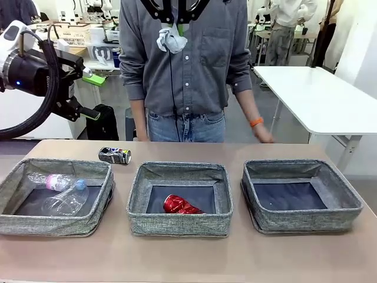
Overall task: Sort the waste into the appropriate baskets.
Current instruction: Place the picked waste into the Fabric basket indicated by the person.
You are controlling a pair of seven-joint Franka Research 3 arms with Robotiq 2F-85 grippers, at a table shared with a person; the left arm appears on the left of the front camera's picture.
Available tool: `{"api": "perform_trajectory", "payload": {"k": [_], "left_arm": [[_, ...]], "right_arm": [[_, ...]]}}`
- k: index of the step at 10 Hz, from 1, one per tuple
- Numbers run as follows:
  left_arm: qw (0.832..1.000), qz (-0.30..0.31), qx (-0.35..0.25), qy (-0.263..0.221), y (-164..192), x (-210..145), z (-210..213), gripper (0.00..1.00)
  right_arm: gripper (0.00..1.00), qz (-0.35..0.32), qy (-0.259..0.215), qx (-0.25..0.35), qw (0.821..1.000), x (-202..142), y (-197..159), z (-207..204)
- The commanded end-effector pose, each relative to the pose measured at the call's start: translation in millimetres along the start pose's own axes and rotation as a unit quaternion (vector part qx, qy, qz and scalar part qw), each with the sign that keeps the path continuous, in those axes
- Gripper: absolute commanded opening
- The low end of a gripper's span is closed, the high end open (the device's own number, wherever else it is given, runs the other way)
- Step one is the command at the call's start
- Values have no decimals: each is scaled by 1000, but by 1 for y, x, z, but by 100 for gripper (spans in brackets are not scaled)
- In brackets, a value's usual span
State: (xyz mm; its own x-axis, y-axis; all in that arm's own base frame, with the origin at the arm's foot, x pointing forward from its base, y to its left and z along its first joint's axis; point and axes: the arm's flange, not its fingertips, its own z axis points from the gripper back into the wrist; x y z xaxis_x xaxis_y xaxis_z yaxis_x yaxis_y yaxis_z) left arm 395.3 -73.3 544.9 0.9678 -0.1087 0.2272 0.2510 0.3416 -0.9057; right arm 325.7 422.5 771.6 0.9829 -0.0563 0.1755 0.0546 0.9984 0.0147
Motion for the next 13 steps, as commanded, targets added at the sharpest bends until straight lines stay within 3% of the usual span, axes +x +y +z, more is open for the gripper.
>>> {"api": "perform_trajectory", "payload": {"k": [1, 13], "left_arm": [[1000, 6, 4, 3, -3, -1, 2, 100], [1000, 6, 4, 3, -3, -1, 2, 100]], "right_arm": [[8, 0, 5, 4, 1000, -1, 0, 0], [8, 0, 5, 4, 1000, -1, 0, 0]]}}
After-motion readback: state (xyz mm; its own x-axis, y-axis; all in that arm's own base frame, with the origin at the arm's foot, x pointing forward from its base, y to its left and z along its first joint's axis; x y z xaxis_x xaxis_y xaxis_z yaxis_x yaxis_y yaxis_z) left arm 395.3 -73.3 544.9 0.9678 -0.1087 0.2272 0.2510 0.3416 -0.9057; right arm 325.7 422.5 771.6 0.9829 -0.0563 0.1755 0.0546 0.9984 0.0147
